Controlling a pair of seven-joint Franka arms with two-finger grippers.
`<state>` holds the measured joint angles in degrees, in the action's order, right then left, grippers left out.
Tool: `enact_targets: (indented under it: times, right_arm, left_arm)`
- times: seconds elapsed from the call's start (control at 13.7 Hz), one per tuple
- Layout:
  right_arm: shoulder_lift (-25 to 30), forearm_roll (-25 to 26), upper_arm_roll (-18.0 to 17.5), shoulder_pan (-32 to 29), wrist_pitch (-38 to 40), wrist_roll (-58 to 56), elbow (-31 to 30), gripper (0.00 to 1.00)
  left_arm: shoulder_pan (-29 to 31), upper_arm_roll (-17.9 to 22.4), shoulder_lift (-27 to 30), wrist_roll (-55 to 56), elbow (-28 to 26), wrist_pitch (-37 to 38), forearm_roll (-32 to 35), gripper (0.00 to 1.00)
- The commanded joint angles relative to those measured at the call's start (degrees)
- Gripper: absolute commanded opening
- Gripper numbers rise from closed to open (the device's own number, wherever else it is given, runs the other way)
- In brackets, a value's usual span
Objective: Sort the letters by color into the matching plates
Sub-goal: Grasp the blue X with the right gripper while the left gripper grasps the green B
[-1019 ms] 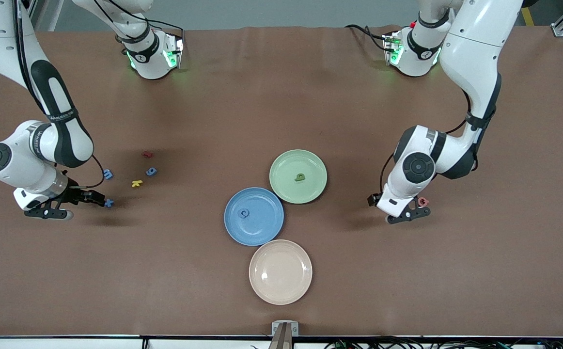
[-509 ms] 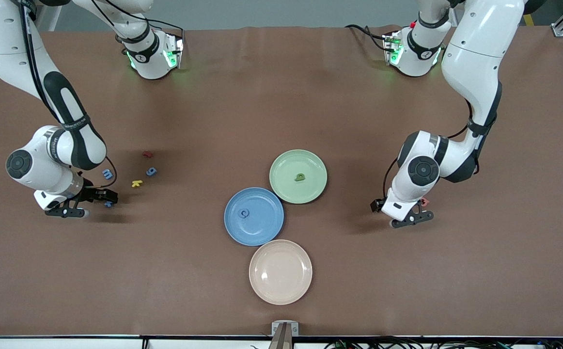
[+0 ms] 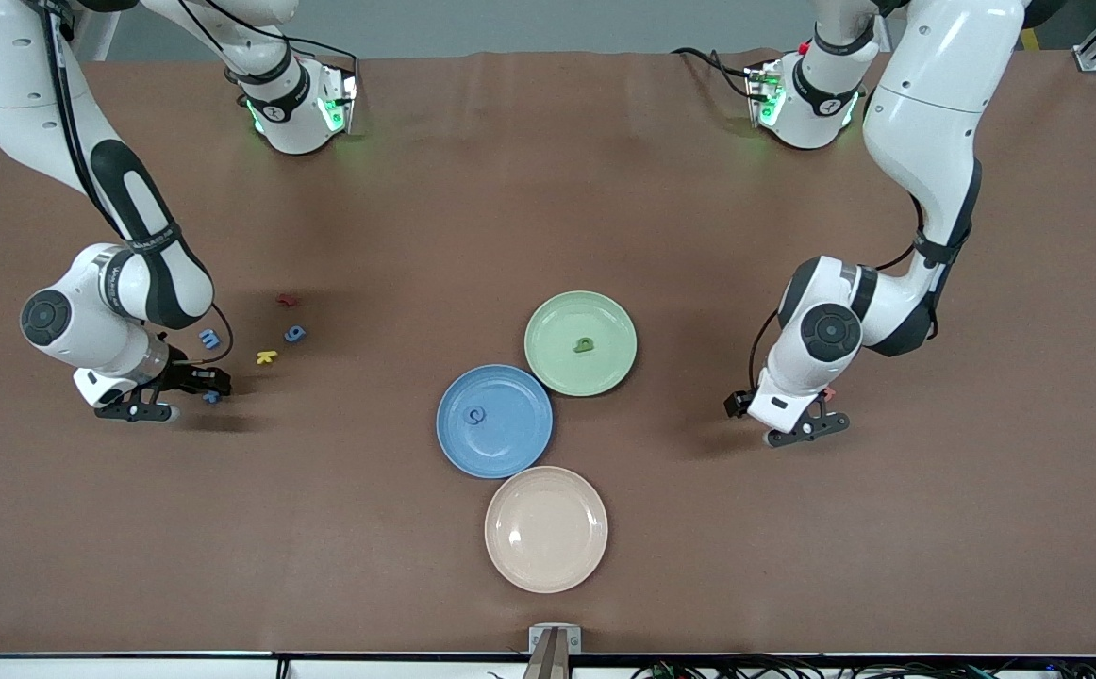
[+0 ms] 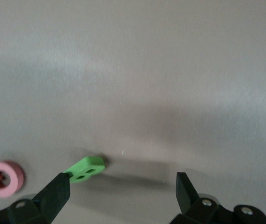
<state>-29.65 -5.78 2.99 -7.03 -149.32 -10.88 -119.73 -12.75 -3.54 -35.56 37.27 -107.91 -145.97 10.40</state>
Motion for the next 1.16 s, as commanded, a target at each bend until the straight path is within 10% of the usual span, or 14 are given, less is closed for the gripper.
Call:
enact_targets:
  times: [0.0,0.44,1.09]
  right_arm:
    - [0.0,-0.9,-0.4,0.0,-1.2,-0.4,-1.2,0.32]
    - [0.0,-0.9,-0.4,0.0,-1.2,-0.4,-1.2,0.05]
    - [1.5,-0.9,-0.4,5.4,2.3,7.5,0.0,0.00]
  left_arm:
    - [1.8,-0.3,-2.4,-0.4,1.7,-3.8,1.5,1.00]
    - [2.1,-0.3,-2.2,-2.7,1.5,-3.6,1.7,1.00]
    - [2.2,-0.4,0.5,-2.7,-1.5,2.3,1.7,0.97]
